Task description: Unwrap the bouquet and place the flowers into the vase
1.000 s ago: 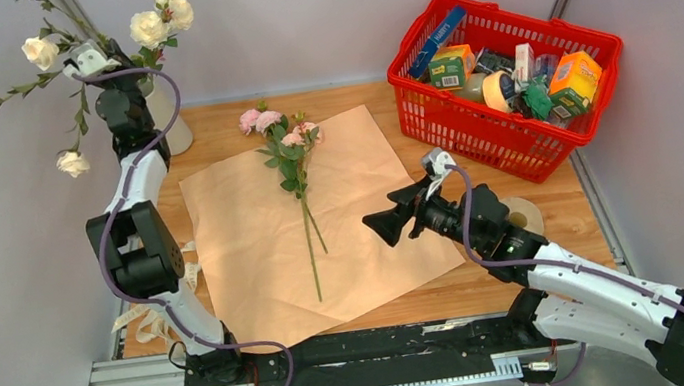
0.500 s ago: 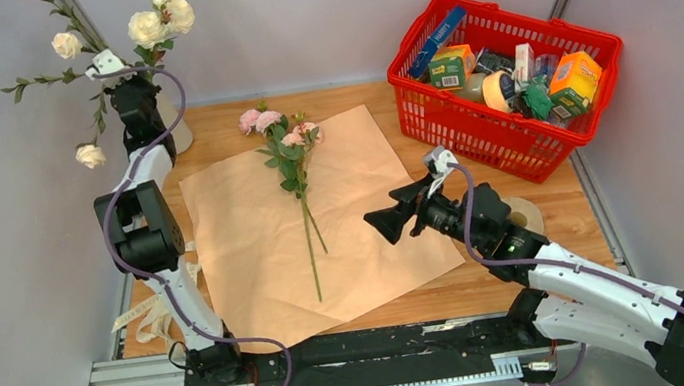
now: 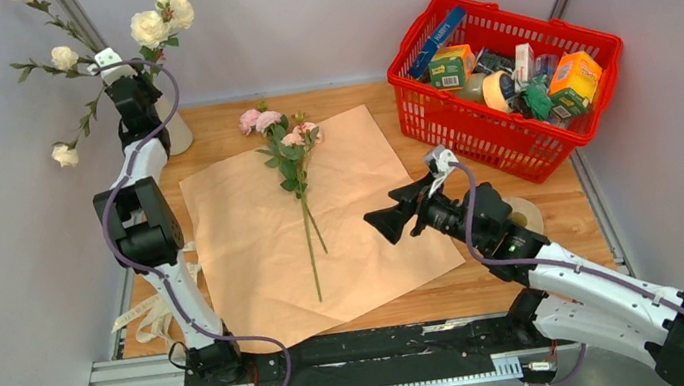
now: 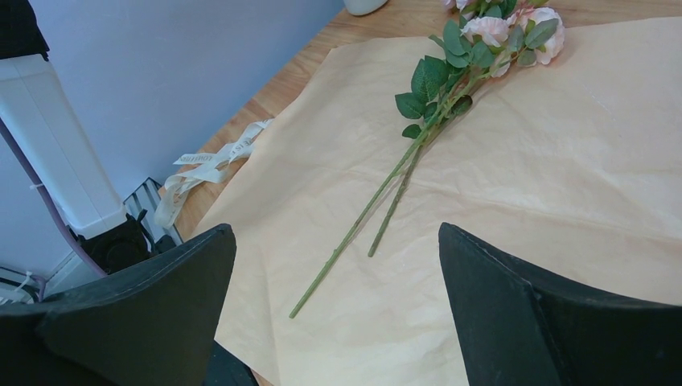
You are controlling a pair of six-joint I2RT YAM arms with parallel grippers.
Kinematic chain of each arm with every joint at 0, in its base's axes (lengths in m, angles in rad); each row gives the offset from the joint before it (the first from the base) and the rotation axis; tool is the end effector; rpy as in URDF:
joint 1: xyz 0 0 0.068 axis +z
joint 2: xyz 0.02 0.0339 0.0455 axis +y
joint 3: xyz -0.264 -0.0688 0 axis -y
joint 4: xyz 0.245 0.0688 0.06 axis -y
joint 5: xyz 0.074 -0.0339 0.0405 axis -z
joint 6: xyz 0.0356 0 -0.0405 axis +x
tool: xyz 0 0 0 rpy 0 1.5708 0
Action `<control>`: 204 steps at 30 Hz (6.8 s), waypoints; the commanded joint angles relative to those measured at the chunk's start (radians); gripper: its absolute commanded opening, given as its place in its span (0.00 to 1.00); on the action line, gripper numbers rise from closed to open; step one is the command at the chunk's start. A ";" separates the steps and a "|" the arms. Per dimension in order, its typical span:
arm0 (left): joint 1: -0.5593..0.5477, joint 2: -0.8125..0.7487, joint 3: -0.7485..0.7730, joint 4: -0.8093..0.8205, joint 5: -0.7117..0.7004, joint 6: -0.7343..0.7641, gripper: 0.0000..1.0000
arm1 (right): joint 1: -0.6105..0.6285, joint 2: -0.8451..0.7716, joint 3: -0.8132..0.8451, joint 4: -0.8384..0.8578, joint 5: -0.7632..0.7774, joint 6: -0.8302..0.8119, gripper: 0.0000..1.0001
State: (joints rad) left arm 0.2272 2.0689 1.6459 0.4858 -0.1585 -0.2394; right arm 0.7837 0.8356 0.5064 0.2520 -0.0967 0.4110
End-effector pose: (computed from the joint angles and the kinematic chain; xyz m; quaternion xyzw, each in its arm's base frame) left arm 0.4889 0.1188 0.3064 -0.2139 0.6506 0.0498 0.7270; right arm 0.1416 0.1459 0.2784 -0.1681 0.7142 0.4110 0.5411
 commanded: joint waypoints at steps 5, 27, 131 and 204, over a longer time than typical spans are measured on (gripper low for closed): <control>0.008 -0.122 -0.047 -0.105 0.025 0.008 0.47 | -0.004 -0.055 0.015 0.044 -0.035 0.048 1.00; 0.008 -0.385 -0.248 -0.659 0.250 -0.164 0.64 | -0.004 -0.084 0.030 -0.046 -0.028 0.156 1.00; -0.720 -0.320 -0.549 -0.733 0.065 -0.216 0.42 | -0.061 0.205 0.070 -0.006 0.068 0.104 0.82; -0.401 -0.796 -0.407 0.266 0.002 0.457 0.00 | -0.061 -0.043 0.060 -0.134 0.170 0.086 1.00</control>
State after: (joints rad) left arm -0.2317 1.2049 1.1671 0.5617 -0.2310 0.1276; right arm 0.7238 0.8013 0.5369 0.1062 0.0559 0.5194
